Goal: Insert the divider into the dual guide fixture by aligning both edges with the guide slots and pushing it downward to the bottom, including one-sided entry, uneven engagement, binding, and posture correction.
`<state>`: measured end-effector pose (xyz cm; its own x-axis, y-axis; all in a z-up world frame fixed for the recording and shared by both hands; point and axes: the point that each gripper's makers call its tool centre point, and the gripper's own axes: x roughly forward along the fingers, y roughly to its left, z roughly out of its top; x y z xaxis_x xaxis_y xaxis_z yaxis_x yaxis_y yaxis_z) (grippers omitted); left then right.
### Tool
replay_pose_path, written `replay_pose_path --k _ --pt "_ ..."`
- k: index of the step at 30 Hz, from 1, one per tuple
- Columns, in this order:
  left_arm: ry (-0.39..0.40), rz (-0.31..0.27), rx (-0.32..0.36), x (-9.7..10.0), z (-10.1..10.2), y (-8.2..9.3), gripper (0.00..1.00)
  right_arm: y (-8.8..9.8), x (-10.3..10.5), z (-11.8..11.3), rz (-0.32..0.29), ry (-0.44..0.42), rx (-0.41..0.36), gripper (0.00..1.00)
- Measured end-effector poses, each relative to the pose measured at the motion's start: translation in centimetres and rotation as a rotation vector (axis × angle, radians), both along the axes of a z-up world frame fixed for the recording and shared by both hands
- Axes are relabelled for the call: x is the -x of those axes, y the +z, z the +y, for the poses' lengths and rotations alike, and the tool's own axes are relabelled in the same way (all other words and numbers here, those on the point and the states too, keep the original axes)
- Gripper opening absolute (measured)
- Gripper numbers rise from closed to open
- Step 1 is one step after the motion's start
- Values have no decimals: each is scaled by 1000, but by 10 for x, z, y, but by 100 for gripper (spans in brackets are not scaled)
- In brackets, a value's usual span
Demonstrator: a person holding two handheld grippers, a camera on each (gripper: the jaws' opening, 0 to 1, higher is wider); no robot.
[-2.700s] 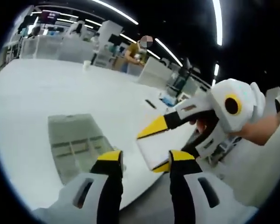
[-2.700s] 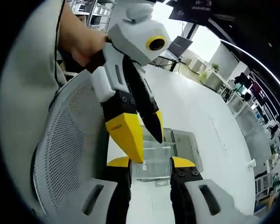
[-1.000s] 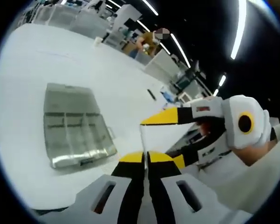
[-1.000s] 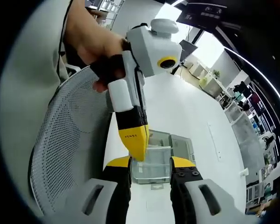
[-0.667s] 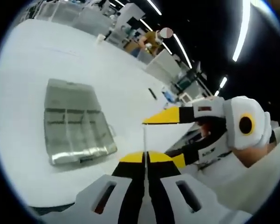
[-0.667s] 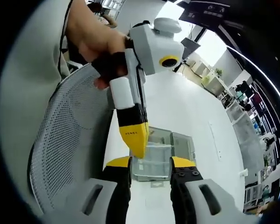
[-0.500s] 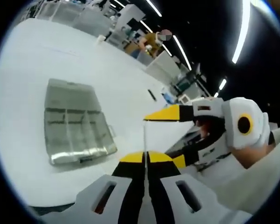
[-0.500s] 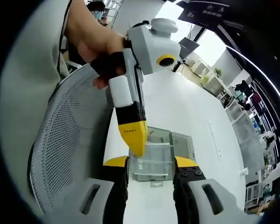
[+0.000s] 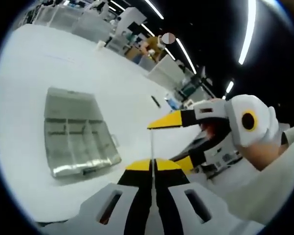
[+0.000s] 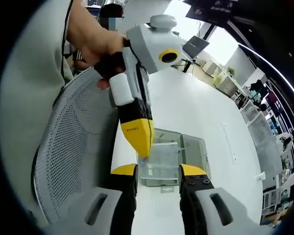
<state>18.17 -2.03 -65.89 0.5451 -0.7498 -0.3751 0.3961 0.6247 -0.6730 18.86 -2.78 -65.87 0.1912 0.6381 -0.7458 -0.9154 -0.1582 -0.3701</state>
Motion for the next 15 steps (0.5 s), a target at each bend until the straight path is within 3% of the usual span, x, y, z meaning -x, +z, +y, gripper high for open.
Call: replay_pose_path --k 15 --pt "-46 -112 -59 2 -3 0 0 6 -7 -8 69 17 9 23"
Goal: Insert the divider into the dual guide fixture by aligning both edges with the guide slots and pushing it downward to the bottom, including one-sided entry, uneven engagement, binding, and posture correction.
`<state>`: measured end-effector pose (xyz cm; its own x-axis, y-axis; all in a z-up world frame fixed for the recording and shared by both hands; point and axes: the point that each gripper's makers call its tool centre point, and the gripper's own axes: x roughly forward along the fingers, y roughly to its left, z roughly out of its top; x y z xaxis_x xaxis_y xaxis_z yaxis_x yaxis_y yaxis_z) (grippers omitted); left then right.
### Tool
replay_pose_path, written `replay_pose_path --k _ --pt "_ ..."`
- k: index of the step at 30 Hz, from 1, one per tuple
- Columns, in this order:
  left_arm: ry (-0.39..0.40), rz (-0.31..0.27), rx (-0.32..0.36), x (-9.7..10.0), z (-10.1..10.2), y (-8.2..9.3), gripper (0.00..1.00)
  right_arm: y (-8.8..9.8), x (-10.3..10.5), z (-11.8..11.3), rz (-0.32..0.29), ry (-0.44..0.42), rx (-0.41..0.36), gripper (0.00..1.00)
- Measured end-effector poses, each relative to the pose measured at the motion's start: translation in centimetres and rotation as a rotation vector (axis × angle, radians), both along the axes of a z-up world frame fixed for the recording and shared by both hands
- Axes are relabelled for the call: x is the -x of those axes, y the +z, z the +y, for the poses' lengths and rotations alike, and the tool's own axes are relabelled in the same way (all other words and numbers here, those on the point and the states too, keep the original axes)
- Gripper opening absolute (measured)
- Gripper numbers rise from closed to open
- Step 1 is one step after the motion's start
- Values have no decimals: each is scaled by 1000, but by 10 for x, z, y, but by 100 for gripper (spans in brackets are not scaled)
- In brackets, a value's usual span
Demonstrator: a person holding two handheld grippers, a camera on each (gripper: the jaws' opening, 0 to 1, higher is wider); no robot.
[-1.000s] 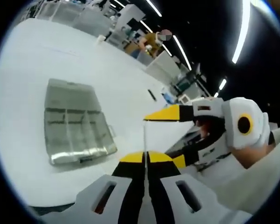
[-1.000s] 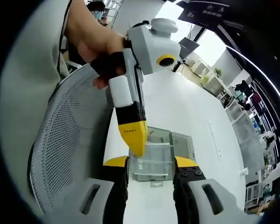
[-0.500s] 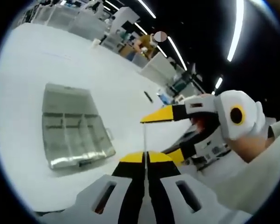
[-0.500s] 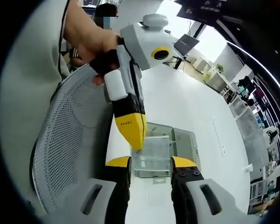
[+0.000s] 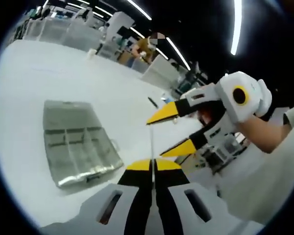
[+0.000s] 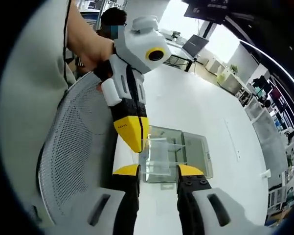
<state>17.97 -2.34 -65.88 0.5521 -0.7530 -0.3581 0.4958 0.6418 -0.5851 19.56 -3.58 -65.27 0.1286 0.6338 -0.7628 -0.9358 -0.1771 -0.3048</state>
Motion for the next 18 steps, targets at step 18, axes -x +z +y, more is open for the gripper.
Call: replay_pose_path --k 18 --pt "-116 -202 -147 5 -9 -1 0 4 4 0 30 52 23 11"
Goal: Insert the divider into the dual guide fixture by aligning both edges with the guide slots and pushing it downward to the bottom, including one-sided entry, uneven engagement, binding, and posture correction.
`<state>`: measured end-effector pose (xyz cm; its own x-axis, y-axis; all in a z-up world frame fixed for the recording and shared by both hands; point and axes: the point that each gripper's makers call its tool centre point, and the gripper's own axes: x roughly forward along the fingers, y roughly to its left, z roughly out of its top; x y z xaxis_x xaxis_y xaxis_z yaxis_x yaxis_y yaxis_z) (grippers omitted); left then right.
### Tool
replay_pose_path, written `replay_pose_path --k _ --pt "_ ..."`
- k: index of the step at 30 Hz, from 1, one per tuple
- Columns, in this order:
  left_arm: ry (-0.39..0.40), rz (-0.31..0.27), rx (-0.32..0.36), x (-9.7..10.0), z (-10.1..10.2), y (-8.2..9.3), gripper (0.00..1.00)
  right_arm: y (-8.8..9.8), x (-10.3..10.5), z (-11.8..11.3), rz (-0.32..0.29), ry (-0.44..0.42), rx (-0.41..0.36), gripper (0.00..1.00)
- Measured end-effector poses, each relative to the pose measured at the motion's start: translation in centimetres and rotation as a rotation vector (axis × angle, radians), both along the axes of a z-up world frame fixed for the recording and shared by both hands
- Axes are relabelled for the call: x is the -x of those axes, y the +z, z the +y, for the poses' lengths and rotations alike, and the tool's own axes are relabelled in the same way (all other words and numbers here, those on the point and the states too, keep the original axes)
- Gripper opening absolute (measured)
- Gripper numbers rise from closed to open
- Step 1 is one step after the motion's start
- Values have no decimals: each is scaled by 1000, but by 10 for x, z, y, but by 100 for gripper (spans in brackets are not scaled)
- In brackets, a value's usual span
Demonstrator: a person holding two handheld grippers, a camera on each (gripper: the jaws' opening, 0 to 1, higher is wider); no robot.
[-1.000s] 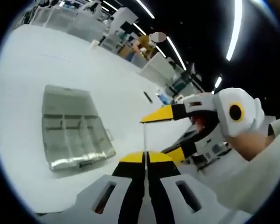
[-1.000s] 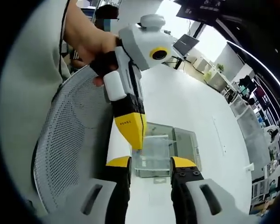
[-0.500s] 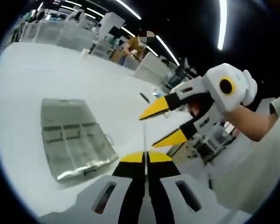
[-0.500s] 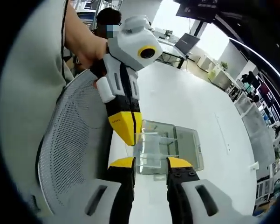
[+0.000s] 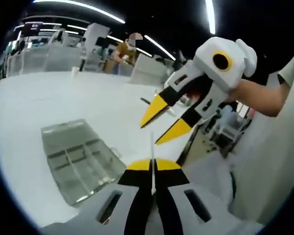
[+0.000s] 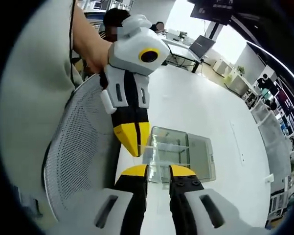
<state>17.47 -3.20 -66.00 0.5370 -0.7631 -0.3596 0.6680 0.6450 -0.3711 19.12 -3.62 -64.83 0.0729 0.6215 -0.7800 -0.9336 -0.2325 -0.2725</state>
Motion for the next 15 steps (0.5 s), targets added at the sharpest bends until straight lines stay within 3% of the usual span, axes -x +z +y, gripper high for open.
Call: replay_pose_path --k 15 --pt "-38 -84 -74 1 1 -2 0 -4 5 -3 37 42 45 4"
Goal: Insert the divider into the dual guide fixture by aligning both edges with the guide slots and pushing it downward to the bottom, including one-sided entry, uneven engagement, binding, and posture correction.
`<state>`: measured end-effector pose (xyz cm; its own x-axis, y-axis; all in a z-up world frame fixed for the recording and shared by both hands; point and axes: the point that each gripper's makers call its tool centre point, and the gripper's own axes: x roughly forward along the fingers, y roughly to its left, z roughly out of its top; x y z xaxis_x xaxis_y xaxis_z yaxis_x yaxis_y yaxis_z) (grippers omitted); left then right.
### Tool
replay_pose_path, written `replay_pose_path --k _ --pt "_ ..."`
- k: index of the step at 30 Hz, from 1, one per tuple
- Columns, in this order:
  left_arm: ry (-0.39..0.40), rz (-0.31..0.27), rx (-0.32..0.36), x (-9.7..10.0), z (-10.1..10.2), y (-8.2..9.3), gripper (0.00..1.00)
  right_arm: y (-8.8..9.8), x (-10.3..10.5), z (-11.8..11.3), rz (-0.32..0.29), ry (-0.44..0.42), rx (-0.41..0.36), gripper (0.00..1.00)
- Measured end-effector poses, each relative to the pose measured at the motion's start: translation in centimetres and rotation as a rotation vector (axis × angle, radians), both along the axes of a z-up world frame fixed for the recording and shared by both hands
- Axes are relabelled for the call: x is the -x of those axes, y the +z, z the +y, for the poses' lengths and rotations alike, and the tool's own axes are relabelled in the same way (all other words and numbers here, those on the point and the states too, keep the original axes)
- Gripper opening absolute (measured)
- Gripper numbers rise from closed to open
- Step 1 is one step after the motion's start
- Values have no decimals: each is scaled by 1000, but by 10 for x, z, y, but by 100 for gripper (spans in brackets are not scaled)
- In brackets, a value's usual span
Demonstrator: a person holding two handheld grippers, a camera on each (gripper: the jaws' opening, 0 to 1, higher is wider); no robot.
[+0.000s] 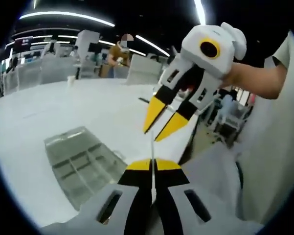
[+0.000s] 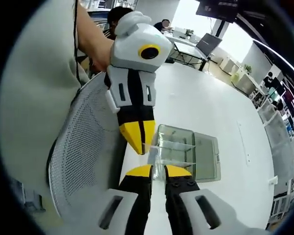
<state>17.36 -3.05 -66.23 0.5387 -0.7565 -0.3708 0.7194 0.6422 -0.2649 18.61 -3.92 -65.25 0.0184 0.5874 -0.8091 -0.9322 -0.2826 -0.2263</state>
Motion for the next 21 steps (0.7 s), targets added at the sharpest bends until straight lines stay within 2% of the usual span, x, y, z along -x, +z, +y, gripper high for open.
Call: replay_pose_path --k 12,21 --pt "-54 -69 -69 3 -2 -1 0 -4 7 -2 54 41 46 1" --pt "-81 -91 -96 5 -4 -2 0 -7 11 -3 102 59 69 0"
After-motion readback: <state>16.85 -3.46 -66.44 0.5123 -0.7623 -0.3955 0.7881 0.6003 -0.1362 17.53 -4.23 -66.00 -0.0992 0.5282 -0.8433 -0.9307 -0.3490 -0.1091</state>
